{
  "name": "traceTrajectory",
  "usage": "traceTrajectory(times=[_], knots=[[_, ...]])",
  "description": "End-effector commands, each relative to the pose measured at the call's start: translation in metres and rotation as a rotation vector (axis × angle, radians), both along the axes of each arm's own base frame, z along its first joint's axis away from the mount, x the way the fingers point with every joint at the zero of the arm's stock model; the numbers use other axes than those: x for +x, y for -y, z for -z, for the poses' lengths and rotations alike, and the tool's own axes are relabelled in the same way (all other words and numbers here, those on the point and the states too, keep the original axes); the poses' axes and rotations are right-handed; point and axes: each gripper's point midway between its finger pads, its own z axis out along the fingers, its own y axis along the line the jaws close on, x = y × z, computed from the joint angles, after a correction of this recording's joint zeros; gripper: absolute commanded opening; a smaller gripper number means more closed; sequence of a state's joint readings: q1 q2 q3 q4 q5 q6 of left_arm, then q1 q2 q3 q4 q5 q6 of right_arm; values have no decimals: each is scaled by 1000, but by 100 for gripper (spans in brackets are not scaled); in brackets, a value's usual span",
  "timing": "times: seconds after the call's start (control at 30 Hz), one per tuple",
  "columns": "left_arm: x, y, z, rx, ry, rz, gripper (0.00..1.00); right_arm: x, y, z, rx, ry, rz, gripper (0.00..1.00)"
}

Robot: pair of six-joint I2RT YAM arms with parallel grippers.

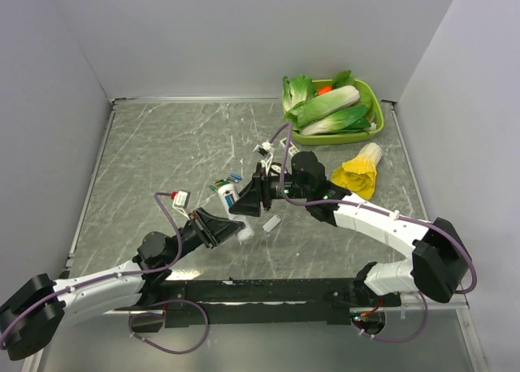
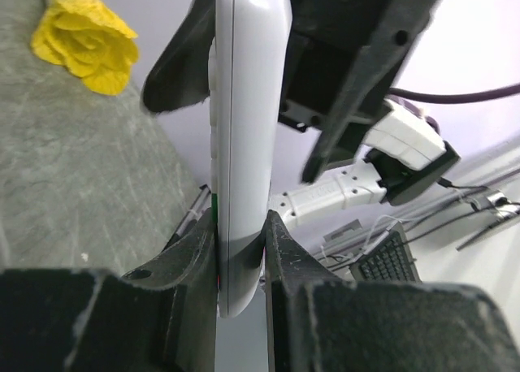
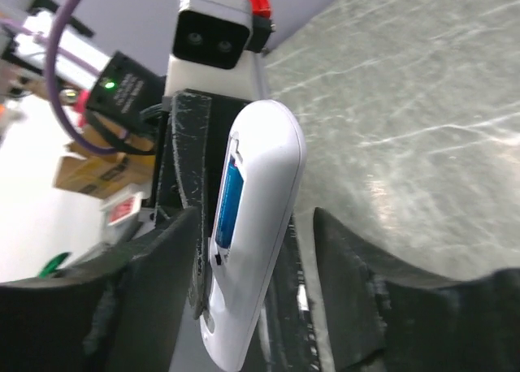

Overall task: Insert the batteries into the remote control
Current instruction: Load the battery into the remote control, then move the battery to the center of the board.

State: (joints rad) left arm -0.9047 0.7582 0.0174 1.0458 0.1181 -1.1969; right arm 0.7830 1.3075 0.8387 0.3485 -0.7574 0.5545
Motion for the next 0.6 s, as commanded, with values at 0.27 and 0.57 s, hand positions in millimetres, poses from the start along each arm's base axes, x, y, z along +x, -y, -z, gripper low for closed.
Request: traceTrajectory(times=[0.27,0.57], knots=[[42,-26,65,277,-137,-278,1,68,70,-27,-174,238,411,100],[66,-70,121,418,-269,-464,1,143,94,34,-579,333,534,97]])
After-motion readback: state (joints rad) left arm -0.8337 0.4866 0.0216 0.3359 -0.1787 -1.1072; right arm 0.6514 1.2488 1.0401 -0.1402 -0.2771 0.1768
